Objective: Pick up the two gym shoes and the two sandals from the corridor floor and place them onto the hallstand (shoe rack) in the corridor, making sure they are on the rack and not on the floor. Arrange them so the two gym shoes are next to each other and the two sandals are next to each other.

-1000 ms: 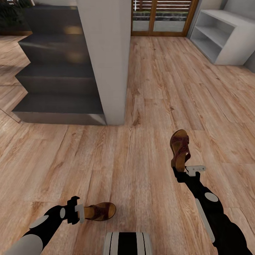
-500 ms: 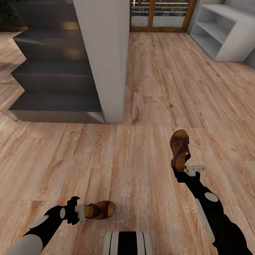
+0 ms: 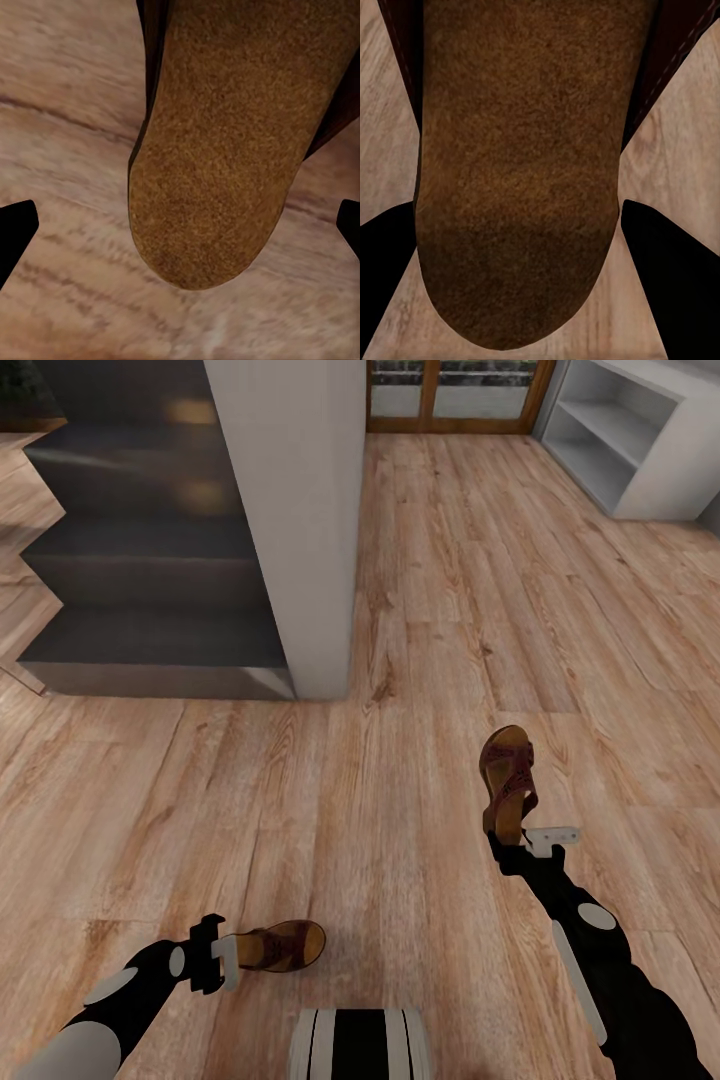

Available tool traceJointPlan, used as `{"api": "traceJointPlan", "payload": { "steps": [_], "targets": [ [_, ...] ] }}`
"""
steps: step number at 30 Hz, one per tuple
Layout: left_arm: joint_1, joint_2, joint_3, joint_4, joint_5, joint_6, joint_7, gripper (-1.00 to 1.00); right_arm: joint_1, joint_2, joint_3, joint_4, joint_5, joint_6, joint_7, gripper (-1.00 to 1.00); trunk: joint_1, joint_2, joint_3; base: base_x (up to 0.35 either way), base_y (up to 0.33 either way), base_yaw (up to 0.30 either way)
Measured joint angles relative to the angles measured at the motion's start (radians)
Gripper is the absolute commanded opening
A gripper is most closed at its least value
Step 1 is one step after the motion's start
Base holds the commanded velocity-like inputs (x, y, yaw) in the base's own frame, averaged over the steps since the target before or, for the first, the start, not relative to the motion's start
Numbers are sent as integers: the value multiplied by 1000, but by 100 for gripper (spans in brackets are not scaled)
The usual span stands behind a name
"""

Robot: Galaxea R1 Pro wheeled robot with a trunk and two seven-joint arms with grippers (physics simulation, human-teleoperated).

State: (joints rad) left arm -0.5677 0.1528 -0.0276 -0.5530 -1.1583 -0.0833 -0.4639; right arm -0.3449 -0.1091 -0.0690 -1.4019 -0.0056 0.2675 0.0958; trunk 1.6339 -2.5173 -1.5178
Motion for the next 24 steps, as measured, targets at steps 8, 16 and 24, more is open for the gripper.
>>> {"api": "traceJointPlan", "payload": {
  "steps": [8, 16, 24],
  "targets": [
    [0, 1, -1, 0, 1, 0, 0, 100, 0, 0, 0, 0, 0, 0, 0, -100, 3, -2, -27, 0, 0, 0],
    [-1, 2, -2, -1, 1, 0, 0, 100, 0, 0, 0, 0, 0, 0, 0, -100, 3, -2, -27, 0, 0, 0],
    [-1, 4, 1, -4, 1, 0, 1, 100, 0, 0, 0, 0, 0, 0, 0, -100, 3, -2, -27, 0, 0, 0]
  ]
}}
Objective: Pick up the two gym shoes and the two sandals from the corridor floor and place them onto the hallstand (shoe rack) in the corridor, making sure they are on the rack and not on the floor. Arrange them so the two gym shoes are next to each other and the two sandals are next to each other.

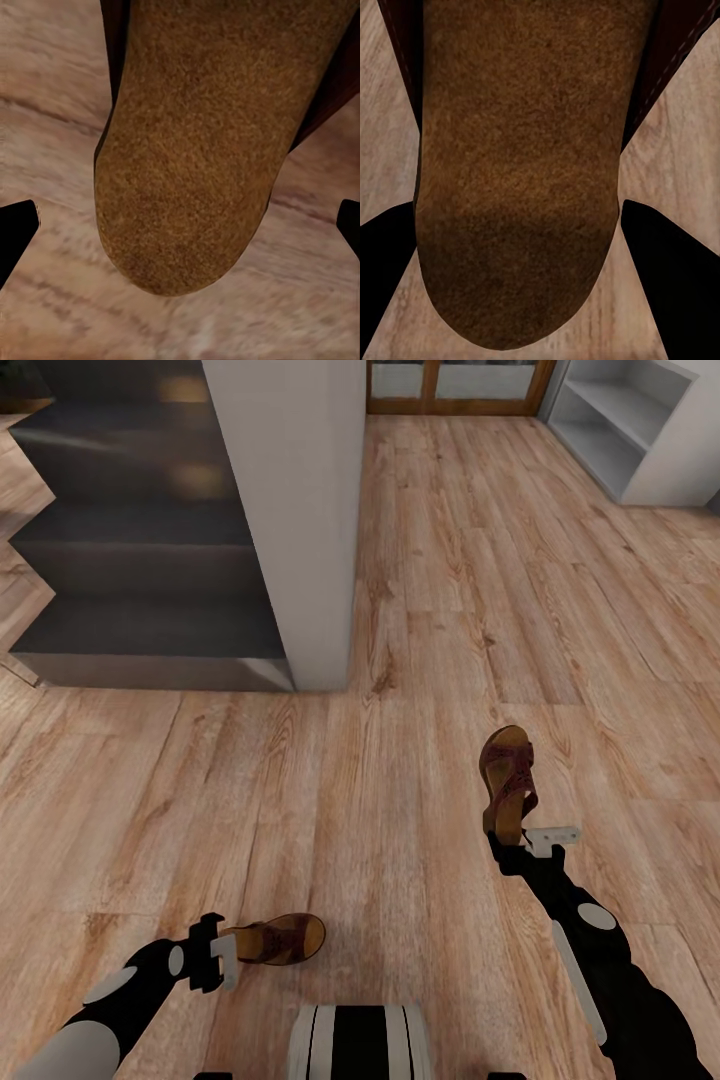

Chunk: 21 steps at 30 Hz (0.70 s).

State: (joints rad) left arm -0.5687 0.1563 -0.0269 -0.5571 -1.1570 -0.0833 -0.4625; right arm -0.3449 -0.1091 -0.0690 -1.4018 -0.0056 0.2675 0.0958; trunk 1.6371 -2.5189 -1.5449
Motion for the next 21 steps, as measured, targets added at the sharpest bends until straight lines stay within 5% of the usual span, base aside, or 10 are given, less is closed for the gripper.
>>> {"api": "traceJointPlan", "payload": {
  "steps": [10, 21],
  "targets": [
    [0, 0, 1, -2, 0, 0, 0, 100, 0, 0, 0, 0, 0, 0, 0, -100, 3, -2, -27, 0, 0, 0],
    [-2, 1, 0, -17, -1, 0, 0, 100, 0, 0, 0, 0, -1, 0, 0, -100, 3, -2, -27, 0, 0, 0]
  ]
}}
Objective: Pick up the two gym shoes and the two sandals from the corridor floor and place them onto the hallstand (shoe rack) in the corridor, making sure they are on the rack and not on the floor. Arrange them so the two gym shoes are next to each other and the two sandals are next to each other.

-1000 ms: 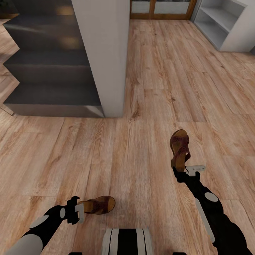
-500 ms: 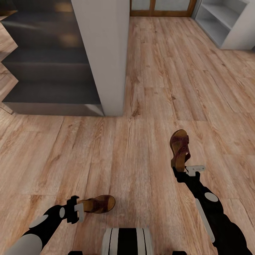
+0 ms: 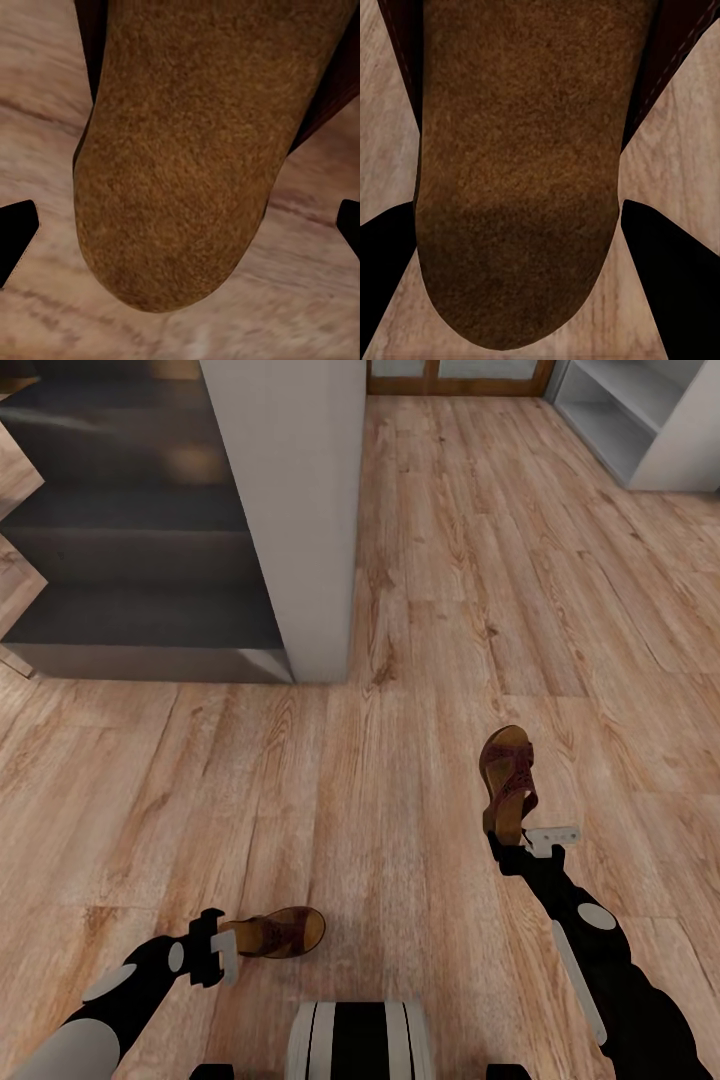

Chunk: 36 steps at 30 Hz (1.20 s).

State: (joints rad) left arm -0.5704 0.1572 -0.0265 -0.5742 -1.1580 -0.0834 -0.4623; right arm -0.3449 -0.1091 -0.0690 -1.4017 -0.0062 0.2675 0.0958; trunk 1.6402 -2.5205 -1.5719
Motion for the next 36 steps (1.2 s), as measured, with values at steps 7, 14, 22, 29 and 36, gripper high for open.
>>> {"api": "traceJointPlan", "payload": {
  "steps": [7, 14, 22, 29, 36],
  "targets": [
    [0, 4, 1, -4, 0, 0, 0, 100, 0, 0, 0, 1, -1, 0, 0, -100, 1, 0, -8, 0, 0, 0],
    [-1, 5, 1, -6, 0, 0, 0, 100, 0, 0, 0, 1, -1, 0, 0, -100, 3, -2, -27, 0, 0, 0],
    [-4, 3, 1, -6, 0, 0, 0, 100, 0, 0, 0, 1, -1, 0, 0, -100, 3, -2, -27, 0, 0, 0],
    [-7, 5, 1, -7, 0, 0, 0, 100, 0, 0, 0, 1, -1, 0, 0, -100, 3, -2, -27, 0, 0, 0],
    [-8, 4, 1, -7, 0, 0, 0, 100, 0, 0, 0, 1, -1, 0, 0, -100, 3, -2, -27, 0, 0, 0]
  ]
}}
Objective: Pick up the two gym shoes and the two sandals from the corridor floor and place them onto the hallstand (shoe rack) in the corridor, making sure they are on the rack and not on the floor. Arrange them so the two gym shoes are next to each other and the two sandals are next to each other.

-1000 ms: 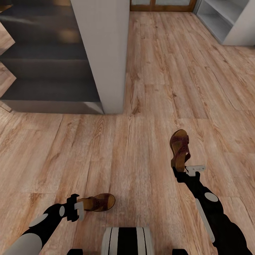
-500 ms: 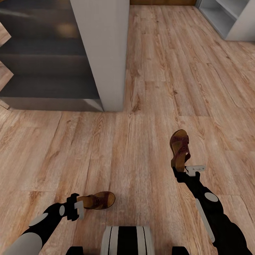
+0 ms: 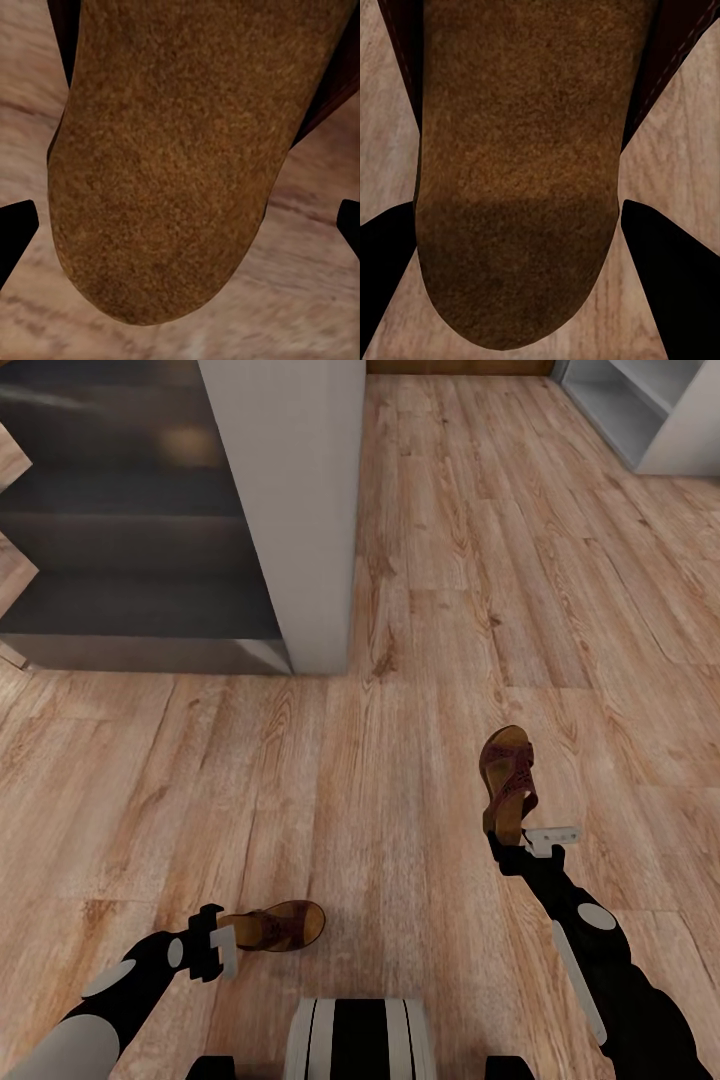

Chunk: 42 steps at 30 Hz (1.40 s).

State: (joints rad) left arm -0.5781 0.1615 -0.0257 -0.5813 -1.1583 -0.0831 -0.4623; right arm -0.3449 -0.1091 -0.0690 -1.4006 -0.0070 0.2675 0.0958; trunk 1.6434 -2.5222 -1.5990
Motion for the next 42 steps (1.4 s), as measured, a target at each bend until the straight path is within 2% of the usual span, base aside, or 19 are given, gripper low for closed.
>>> {"api": "traceJointPlan", "payload": {
  "steps": [27, 28, 42],
  "targets": [
    [0, -4, 0, 1, 0, 0, 0, 100, 0, 0, 0, 1, 1, 0, 0, -100, 0, 0, 0, 0, 0, 0],
    [0, -4, 0, 1, 0, 0, 0, -100, 0, 0, 0, 1, 0, 0, 0, -100, 0, 0, 0, 0, 0, 0],
    [-2, -5, 2, 1, 5, 3, -1, -100, 0, 0, 0, 0, 0, 0, 0, -100, 0, 0, 0, 0, 0, 0]
  ]
}}
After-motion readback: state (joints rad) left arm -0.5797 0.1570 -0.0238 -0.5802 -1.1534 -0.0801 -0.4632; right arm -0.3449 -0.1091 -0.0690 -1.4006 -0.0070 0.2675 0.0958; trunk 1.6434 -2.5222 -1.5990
